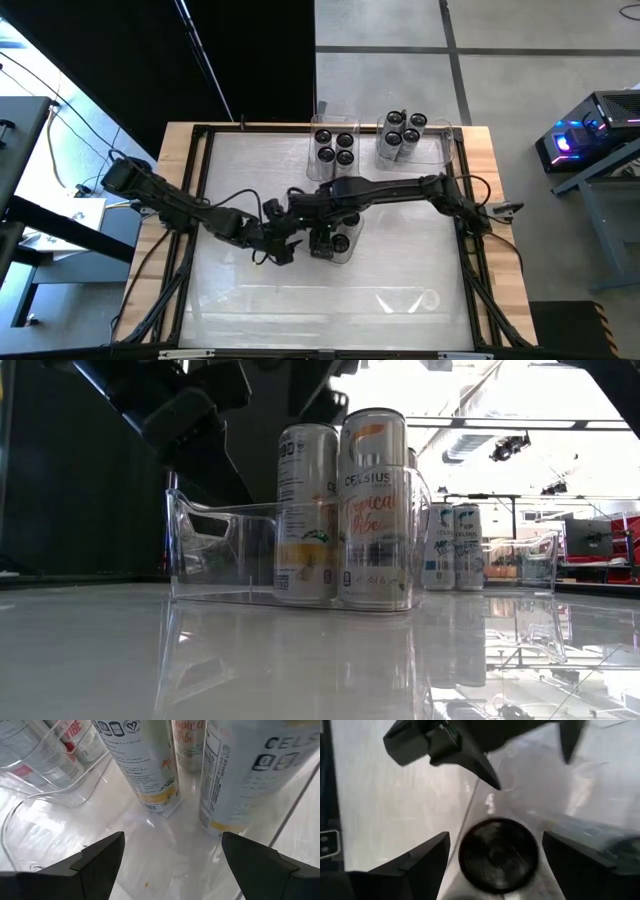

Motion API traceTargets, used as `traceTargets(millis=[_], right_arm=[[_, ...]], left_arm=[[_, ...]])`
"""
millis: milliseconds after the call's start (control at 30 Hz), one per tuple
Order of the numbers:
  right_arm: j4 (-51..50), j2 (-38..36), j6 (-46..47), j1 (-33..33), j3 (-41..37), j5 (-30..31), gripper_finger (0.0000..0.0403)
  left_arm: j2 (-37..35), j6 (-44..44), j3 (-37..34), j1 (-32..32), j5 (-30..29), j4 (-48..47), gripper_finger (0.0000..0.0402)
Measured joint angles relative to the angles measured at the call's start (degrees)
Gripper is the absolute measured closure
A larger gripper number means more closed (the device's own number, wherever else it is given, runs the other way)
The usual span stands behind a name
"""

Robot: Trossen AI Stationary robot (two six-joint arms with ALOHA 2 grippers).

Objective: Sort soda cans
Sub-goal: Put the white-yellow can into the bottom transparent bin, then move the bottom transparent bin to the top left of the table

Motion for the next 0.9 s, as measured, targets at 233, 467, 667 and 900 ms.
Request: traceTargets(millis=[233, 467, 667, 900], right_arm=[[-2.0, -3.8, -2.5, 1.1, 3.1, 12.0, 0.0091], [-4.8, -9.2, -5.2, 1.5, 2.6, 24.1, 0.0091], [-6.2, -12.5, -5.1, 1.7, 1.0, 26.9, 0.0091], [3.4, -24.2, -4.4, 0.6, -19.9, 32.0, 0.0091]], left_arm=[[-3.4, -2.1, 0.0, -1.7, -1.3, -4.0, 0.0084], [-4.3, 1.4, -4.4, 1.5, -1.4, 2.2, 0.0116], [-4.3, 5.2, -8.6, 6.0, -0.7, 13.1, 0.0135], [-4.3, 8.1, -8.6, 8.0, -0.9, 15.8, 0.0138]])
